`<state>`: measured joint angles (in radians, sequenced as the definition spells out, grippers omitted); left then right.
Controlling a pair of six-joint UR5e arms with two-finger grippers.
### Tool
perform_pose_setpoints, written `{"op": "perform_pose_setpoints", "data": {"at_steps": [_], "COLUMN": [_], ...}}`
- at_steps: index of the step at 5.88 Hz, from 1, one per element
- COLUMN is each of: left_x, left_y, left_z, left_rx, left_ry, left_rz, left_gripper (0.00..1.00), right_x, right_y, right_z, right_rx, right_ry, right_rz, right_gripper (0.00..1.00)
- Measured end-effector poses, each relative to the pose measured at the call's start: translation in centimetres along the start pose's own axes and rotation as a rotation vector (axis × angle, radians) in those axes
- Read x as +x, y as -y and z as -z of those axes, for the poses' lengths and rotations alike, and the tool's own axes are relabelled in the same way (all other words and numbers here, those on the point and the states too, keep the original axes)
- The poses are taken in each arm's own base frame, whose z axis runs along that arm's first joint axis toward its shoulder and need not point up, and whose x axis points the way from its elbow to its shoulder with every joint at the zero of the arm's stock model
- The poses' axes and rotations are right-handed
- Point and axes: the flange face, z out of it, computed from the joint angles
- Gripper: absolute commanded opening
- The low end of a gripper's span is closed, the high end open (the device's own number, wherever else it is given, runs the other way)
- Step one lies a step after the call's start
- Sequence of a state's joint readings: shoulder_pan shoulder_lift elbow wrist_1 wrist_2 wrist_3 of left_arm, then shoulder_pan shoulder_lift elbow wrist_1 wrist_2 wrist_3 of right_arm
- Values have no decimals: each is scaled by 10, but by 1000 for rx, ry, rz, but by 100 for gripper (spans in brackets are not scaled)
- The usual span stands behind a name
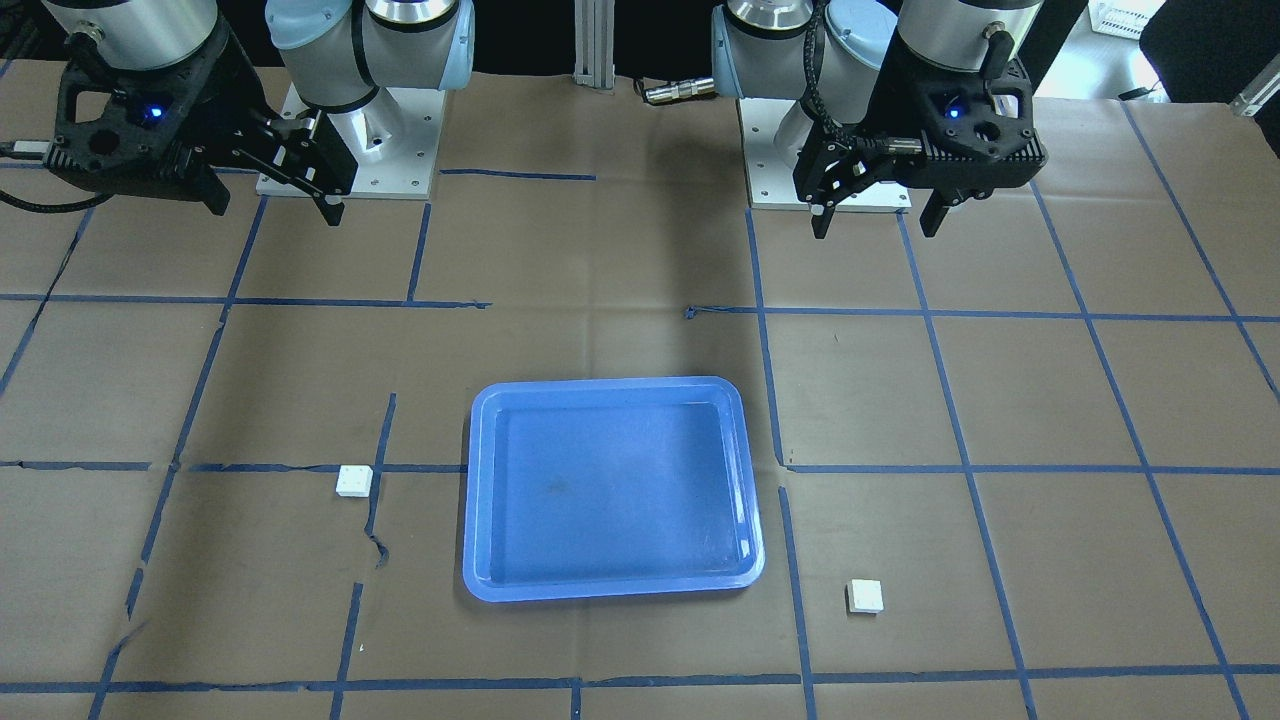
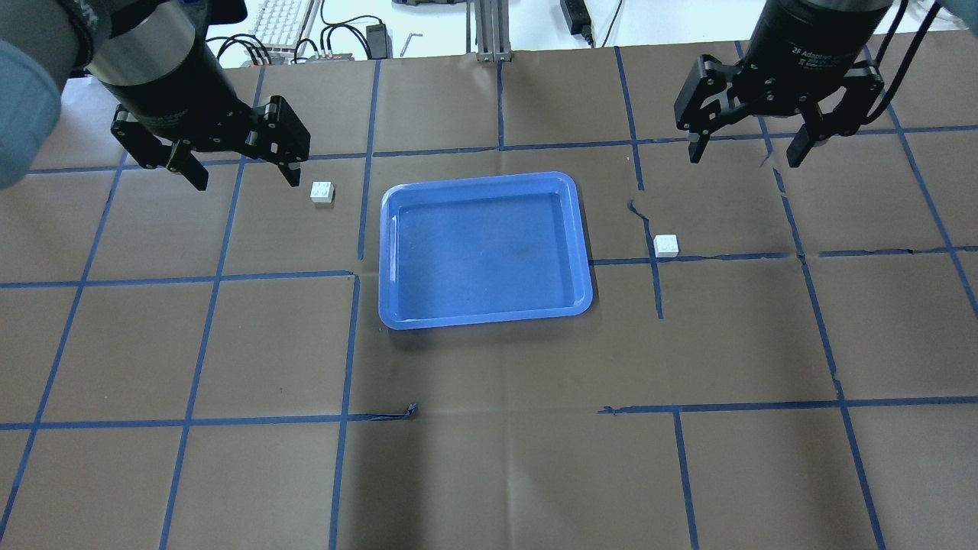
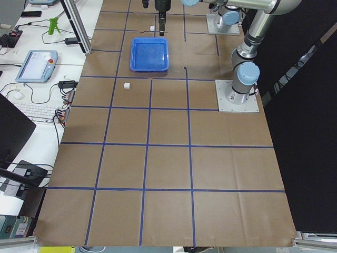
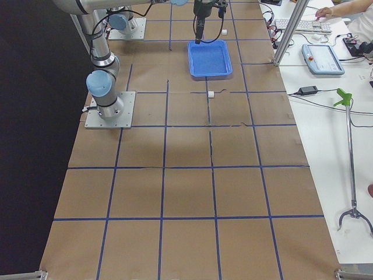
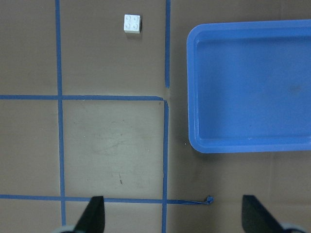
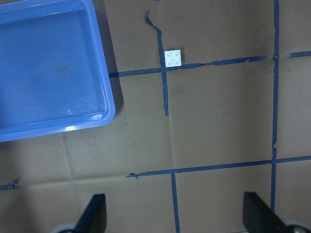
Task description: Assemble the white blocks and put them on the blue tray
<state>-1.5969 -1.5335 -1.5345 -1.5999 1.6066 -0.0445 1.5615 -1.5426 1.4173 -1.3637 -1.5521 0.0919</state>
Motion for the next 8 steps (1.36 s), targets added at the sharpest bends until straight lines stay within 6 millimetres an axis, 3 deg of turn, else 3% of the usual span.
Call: {"op": "perform_pose_setpoints", "data": {"at_steps": [6,8], "left_x": [2,-5], "left_y": [-4,-2], "left_z": [0,1], "left_rx": [1,10], "left_ry": [-2,-4], "left_rz": [-14,-61], "left_gripper": [99,99], "right_x": [0,2], "right_y": [1,3], "right_z": [1,0], "right_rx": [2,-3], "right_ry": [0,1], "right_rz": [9,113], "right_gripper": [100,100]}}
